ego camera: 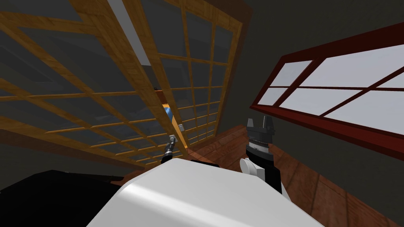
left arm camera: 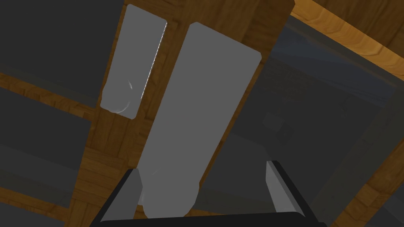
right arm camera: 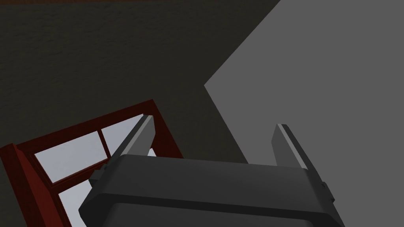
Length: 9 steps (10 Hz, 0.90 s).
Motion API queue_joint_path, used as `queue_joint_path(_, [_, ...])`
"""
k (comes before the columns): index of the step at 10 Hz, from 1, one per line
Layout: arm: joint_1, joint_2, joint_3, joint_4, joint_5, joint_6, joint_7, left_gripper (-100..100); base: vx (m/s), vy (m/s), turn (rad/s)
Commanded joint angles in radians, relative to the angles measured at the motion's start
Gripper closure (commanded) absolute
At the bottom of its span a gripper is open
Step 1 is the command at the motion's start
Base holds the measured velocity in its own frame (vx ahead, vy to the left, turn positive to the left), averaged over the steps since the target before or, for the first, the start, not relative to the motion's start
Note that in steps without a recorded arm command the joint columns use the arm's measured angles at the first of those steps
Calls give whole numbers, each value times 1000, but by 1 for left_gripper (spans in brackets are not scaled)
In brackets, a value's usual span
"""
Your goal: Pull the door open
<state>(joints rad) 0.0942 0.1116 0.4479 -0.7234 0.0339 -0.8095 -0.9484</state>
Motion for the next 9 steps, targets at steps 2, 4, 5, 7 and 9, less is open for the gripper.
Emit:
queue_joint_path(2, [13, 32, 5, -10, 33, -5, 67, 100, -18, 4, -30])
queue_joint_path(4, [14, 35, -5, -12, 44, -6, 101, 100, -34, 4, -31])
queue_joint_path(5, [14, 35, -5, -12, 44, -6, 101, 100, -11, -5, -9])
queue_joint_path(7, [14, 35, -5, -12, 44, -6, 101, 100, 4, -4, 2])
queue_joint_path(9, [16, 39, -15, -14, 55, -8, 133, 100, -17, 3, 7])
